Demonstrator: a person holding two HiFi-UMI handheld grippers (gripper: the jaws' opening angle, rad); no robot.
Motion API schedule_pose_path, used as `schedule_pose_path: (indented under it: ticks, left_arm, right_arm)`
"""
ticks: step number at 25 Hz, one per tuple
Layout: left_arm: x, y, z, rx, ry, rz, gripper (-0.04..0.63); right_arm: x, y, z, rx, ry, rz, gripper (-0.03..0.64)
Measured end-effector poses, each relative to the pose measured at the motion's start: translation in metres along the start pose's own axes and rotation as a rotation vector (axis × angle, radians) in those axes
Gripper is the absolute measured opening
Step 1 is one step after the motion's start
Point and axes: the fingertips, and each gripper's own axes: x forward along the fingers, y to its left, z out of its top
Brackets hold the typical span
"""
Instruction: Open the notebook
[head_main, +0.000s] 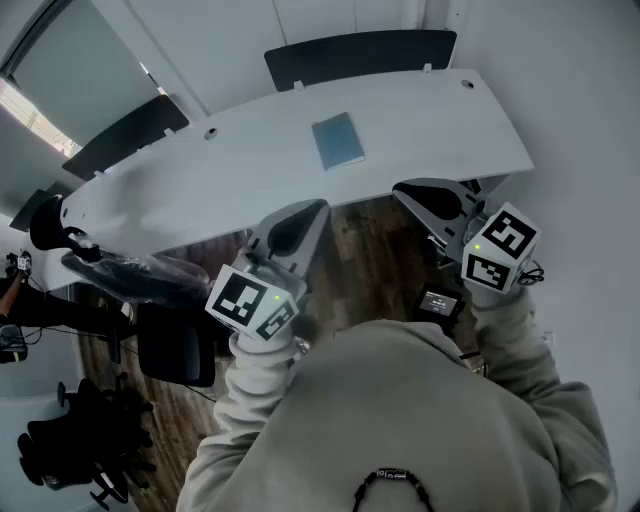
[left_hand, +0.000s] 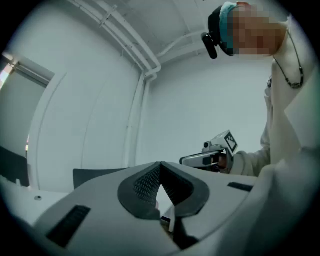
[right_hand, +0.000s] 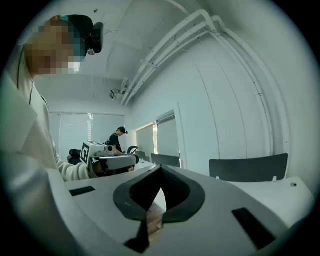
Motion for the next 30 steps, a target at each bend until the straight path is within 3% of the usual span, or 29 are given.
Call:
schedule_pose_path:
  ticks: [3, 8, 14, 25, 30]
  left_arm:
    - [-0.008, 0.016, 0.006, -0.032, -0.045, 0.077, -0.003]
    - [-0.008, 0.007, 0.001, -0.031, -0.018, 0.020, -0.003]
    - [-0.011, 0.010, -0.007, -0.022, 0.003, 0.012, -0.003]
    - [-0.018, 0.028, -0.027, -0.075, 0.042, 0.049, -0.003]
    - [-0.019, 0.029, -0.057, -0.128, 0.094, 0.077, -0.003]
  right_arm:
    - [0.001, -0.001, 0.003, 0.013, -0.012, -0.004, 0.020]
    - [0.003, 0.001, -0.005, 0.007, 0.020, -0.005, 0.020]
    - [0.004, -0.007, -0.017, 0.067, 0.032, 0.000, 0.020]
    - [0.020, -0.014, -0.021, 0.085, 0.061, 0.004, 0.021]
    - [0.020, -0.020, -0.053, 0.139, 0.115, 0.017, 0.020]
